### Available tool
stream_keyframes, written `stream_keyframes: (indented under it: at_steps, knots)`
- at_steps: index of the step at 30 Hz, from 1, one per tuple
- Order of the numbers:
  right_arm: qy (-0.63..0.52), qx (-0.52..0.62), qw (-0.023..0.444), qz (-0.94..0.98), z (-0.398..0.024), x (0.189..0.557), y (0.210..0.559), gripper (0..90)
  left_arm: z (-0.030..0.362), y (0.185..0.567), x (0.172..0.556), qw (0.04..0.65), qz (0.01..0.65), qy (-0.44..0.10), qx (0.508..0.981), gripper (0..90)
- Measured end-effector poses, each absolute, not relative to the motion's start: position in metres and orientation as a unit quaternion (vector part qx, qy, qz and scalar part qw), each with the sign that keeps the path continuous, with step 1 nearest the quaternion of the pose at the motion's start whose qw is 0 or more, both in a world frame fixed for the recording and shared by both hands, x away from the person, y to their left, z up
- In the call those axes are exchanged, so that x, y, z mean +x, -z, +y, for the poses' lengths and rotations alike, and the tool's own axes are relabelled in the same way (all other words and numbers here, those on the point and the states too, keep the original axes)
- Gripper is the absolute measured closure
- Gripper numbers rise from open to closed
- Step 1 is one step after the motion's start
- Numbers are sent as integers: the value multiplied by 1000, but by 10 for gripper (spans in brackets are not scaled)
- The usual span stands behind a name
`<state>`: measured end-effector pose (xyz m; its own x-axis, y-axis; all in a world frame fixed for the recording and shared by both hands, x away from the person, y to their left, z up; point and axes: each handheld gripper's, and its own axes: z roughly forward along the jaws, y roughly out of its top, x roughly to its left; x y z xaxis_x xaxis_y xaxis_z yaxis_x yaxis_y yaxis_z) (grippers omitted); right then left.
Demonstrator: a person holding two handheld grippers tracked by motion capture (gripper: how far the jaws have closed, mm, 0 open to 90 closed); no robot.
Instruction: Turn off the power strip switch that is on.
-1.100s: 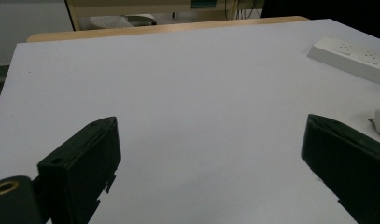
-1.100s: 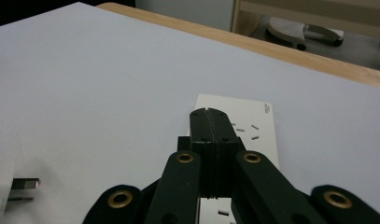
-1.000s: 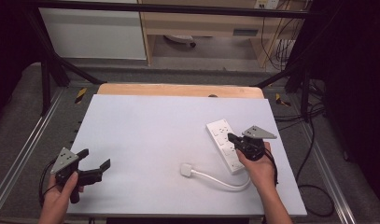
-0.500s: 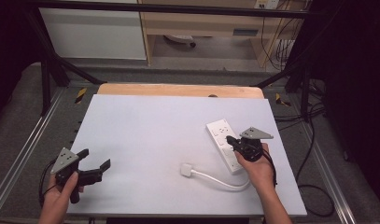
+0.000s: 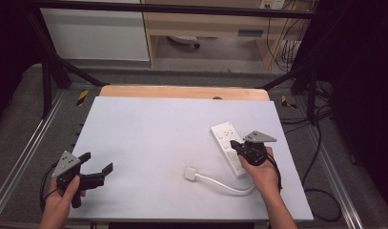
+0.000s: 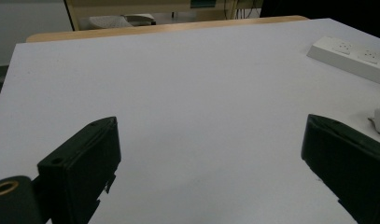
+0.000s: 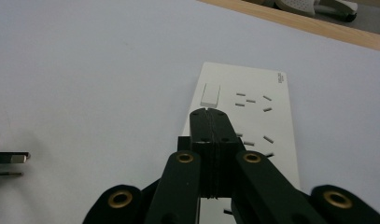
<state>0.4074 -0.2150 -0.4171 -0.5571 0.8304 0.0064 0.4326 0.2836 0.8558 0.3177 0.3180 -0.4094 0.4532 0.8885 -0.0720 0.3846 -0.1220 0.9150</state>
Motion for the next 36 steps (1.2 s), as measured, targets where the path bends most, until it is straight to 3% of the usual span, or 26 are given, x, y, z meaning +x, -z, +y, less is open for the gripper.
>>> stream_keyframes:
  at_steps: [36]
  knots:
    - [-403,414,207,790,-208,410,433,900,318,409,318,482,453,-262,703,46]
